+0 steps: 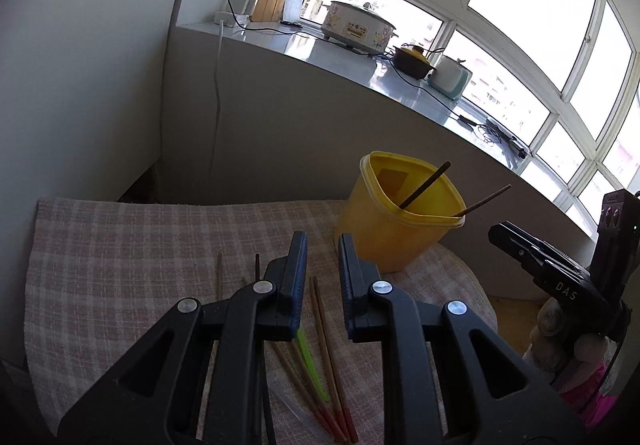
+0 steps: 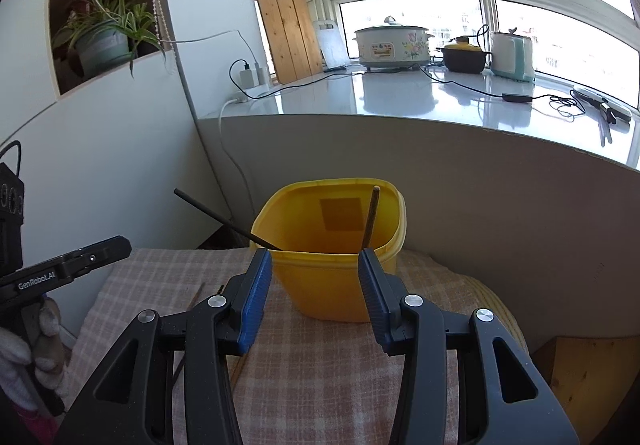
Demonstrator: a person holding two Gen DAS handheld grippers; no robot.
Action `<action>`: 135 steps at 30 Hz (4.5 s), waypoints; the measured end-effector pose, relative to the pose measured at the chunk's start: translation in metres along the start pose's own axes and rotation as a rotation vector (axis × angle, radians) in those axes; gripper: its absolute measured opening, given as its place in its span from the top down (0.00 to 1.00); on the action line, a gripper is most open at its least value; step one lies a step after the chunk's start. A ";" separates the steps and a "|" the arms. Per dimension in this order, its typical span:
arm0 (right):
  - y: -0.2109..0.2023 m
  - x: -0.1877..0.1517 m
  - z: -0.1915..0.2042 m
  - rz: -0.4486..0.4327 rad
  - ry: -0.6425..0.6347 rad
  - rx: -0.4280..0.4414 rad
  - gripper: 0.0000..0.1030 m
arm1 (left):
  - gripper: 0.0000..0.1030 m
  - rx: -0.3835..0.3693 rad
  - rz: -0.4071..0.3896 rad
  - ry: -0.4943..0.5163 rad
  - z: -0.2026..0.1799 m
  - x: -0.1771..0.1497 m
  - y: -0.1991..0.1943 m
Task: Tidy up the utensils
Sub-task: 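Move both open tools back down to the remaining chopsticks, then close the right tool on a red-tipped wooden chopstick while the left tool grips a wooden chopstick, then lift both held chopsticks and carry them over the yellow container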
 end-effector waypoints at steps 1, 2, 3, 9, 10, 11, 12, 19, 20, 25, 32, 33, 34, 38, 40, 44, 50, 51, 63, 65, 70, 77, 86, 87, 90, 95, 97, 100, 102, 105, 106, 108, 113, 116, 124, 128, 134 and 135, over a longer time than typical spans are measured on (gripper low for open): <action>0.001 -0.004 0.001 0.010 -0.002 0.004 0.58 | 0.87 0.012 0.008 -0.008 0.007 -0.004 0.000; 0.002 -0.009 0.002 0.022 -0.004 0.007 0.58 | 0.87 0.028 0.016 -0.014 0.015 -0.009 -0.001; 0.002 -0.014 0.003 0.034 -0.005 0.010 0.58 | 0.87 0.042 0.026 -0.019 0.022 -0.014 0.000; 0.008 -0.045 0.007 0.116 0.007 0.034 0.58 | 0.87 0.092 0.111 -0.064 0.055 -0.045 0.011; 0.011 -0.050 0.008 0.132 0.009 0.038 0.58 | 0.87 0.098 0.123 -0.071 0.059 -0.050 0.014; 0.014 -0.055 0.009 0.151 0.011 0.041 0.58 | 0.86 0.103 0.135 -0.075 0.062 -0.053 0.017; 0.016 -0.061 0.010 0.171 0.016 0.045 0.58 | 0.84 0.109 0.148 -0.078 0.065 -0.058 0.020; 0.042 -0.094 0.026 0.306 0.051 0.096 0.58 | 0.81 0.139 0.225 -0.074 0.077 -0.081 0.043; 0.045 -0.098 0.028 0.321 0.051 0.100 0.58 | 0.81 0.142 0.233 -0.076 0.078 -0.083 0.046; 0.061 -0.111 0.040 0.371 0.053 0.107 0.58 | 0.81 0.154 0.269 -0.059 0.078 -0.090 0.063; 0.074 -0.120 0.048 0.414 0.062 0.111 0.64 | 0.81 0.160 0.298 -0.036 0.074 -0.091 0.086; 0.077 -0.121 0.048 0.422 0.068 0.111 0.65 | 0.81 0.163 0.303 -0.031 0.072 -0.091 0.091; 0.080 -0.122 0.048 0.431 0.076 0.113 0.65 | 0.81 0.165 0.307 -0.026 0.071 -0.091 0.094; 0.092 -0.127 0.047 0.474 0.109 0.116 0.74 | 0.81 0.170 0.315 -0.018 0.066 -0.092 0.108; 0.097 -0.129 0.045 0.494 0.138 0.121 0.75 | 0.81 0.169 0.316 -0.017 0.065 -0.091 0.113; 0.105 -0.130 0.044 0.519 0.186 0.138 0.78 | 0.81 0.175 0.318 -0.007 0.061 -0.091 0.123; 0.111 -0.131 0.047 0.528 0.183 0.131 0.83 | 0.81 0.188 0.327 0.007 0.057 -0.090 0.137; 0.116 -0.132 0.051 0.531 0.179 0.128 0.84 | 0.81 0.190 0.327 0.007 0.056 -0.088 0.142; 0.131 -0.137 0.061 0.552 0.172 0.133 0.85 | 0.81 0.183 0.327 0.012 0.072 -0.077 0.157; 0.132 -0.137 0.064 0.552 0.164 0.119 0.86 | 0.81 0.184 0.326 0.013 0.072 -0.078 0.157; 0.137 -0.138 0.072 0.543 0.112 0.098 0.87 | 0.81 0.193 0.328 0.018 0.076 -0.081 0.153; 0.148 -0.141 0.093 0.559 0.051 0.079 0.90 | 0.86 0.224 0.348 0.077 0.076 -0.074 0.169; 0.155 -0.142 0.092 0.562 0.101 0.097 0.94 | 0.95 0.189 0.330 -0.030 0.102 -0.069 0.157; 0.155 -0.142 0.091 0.564 0.113 0.102 0.94 | 0.95 0.191 0.327 -0.033 0.104 -0.069 0.156; 0.155 -0.142 0.088 0.562 0.147 0.111 0.94 | 0.96 0.191 0.323 -0.034 0.106 -0.070 0.151; 0.151 -0.141 0.087 0.553 0.161 0.122 0.95 | 0.96 0.196 0.319 -0.035 0.111 -0.073 0.138; 0.144 -0.140 0.079 0.546 0.161 0.128 0.95 | 0.96 0.186 0.307 -0.045 0.110 -0.071 0.132; 0.136 -0.137 0.077 0.531 0.154 0.139 0.95 | 0.96 0.166 0.281 -0.066 0.117 -0.064 0.107; 0.126 -0.133 0.070 0.514 0.145 0.140 0.95 | 0.96 0.157 0.268 -0.066 0.121 -0.059 0.095; 0.112 -0.130 0.062 0.489 0.132 0.137 0.95 | 0.96 0.152 0.251 -0.078 0.124 -0.053 0.081; 0.110 -0.128 0.061 0.482 0.133 0.138 0.95 | 0.96 0.145 0.243 -0.085 0.124 -0.051 0.076; 0.105 -0.126 0.059 0.469 0.133 0.143 0.95 | 0.96 0.131 0.226 -0.088 0.122 -0.046 0.067; 0.084 -0.110 0.057 0.413 0.095 0.155 0.95 | 0.96 0.110 0.162 -0.063 0.106 -0.035 0.029; 0.067 -0.100 0.061 0.366 0.069 0.156 0.95 | 0.96 0.095 0.123 -0.052 0.098 -0.035 0.009; 0.031 -0.078 0.053 0.237 0.006 0.180 0.95 | 0.96 0.059 0.030 -0.020 0.072 -0.037 -0.042; 0.021 -0.068 0.051 0.181 -0.012 0.185 0.95 | 0.96 0.037 0.002 -0.008 0.058 -0.037 -0.054; 0.017 -0.059 0.045 0.140 0.003 0.181 0.95 | 0.96 -0.001 -0.039 0.017 0.026 -0.024 -0.054; 0.013 -0.054 0.042 0.130 0.002 0.179 0.95 | 0.96 -0.008 -0.048 0.024 0.018 -0.021 -0.053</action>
Point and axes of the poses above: each gripper's, at about its wrist camera, not at the fingertips, and y roughly the way its jaws point, z to its left, x to its top, the point moved 3 cm from there along y, roughly the way its jaws point, and after that the axes turned 7 degrees about -z, right-handed, at the moved point
